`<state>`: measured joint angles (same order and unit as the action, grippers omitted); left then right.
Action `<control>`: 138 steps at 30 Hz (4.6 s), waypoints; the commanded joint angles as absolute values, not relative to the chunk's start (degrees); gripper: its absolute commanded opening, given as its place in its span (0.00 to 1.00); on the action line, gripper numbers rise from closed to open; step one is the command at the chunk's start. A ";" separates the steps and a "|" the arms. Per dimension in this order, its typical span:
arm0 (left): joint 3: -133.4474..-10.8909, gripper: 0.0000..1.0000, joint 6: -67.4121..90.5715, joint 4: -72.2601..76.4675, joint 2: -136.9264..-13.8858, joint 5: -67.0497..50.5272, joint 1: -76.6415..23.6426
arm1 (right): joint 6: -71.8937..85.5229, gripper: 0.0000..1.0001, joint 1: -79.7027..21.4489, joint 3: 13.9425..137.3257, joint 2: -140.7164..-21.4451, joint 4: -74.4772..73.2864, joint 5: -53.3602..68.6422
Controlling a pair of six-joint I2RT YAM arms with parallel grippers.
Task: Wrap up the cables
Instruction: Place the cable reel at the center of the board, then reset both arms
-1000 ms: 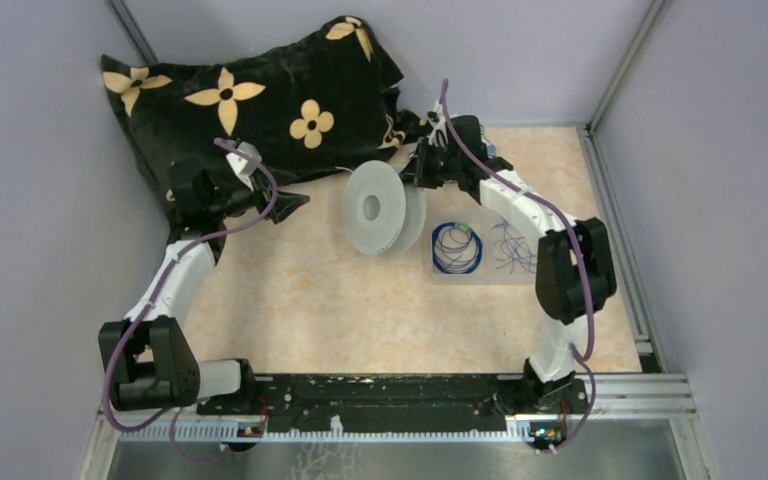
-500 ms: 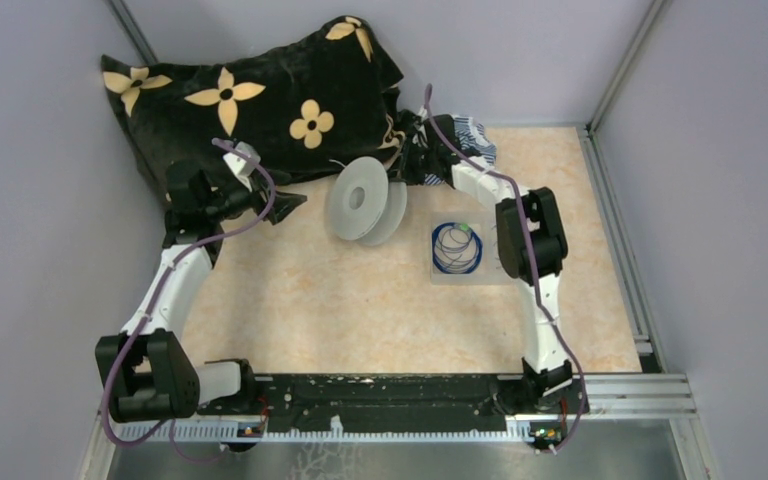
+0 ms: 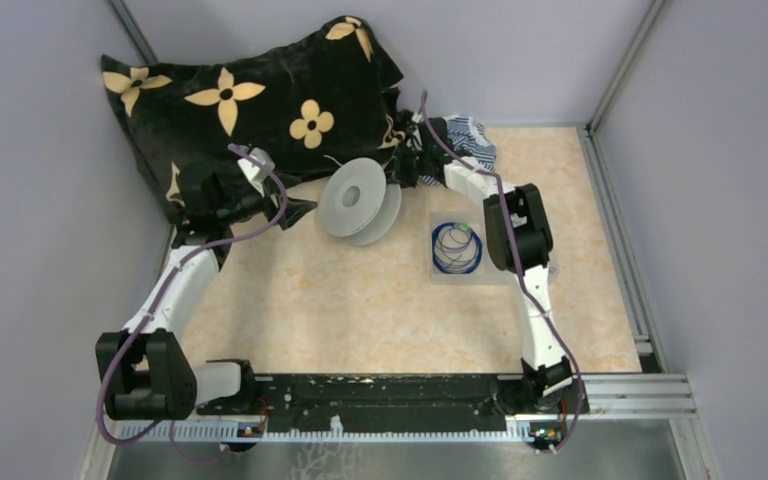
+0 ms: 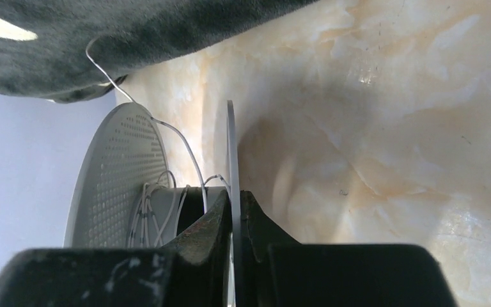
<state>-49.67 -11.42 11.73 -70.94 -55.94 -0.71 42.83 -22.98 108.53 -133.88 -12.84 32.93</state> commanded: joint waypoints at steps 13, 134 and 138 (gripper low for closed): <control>-49.14 0.79 -16.90 11.00 -72.50 -53.89 -3.95 | 40.39 0.28 -20.27 102.96 -131.80 -7.36 39.93; -53.19 1.00 -11.16 13.60 -72.35 -5.43 -8.89 | -6.98 0.92 -13.01 87.72 -83.97 -22.77 -0.75; -52.65 1.00 -7.43 15.17 -70.24 -8.53 -5.96 | -7.52 0.94 -12.95 77.07 -73.64 -16.61 -4.32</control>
<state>-51.90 -12.19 11.73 -73.38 -8.21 -8.36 -6.44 -13.19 83.13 -82.91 -26.98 0.54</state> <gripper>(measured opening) 0.998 0.929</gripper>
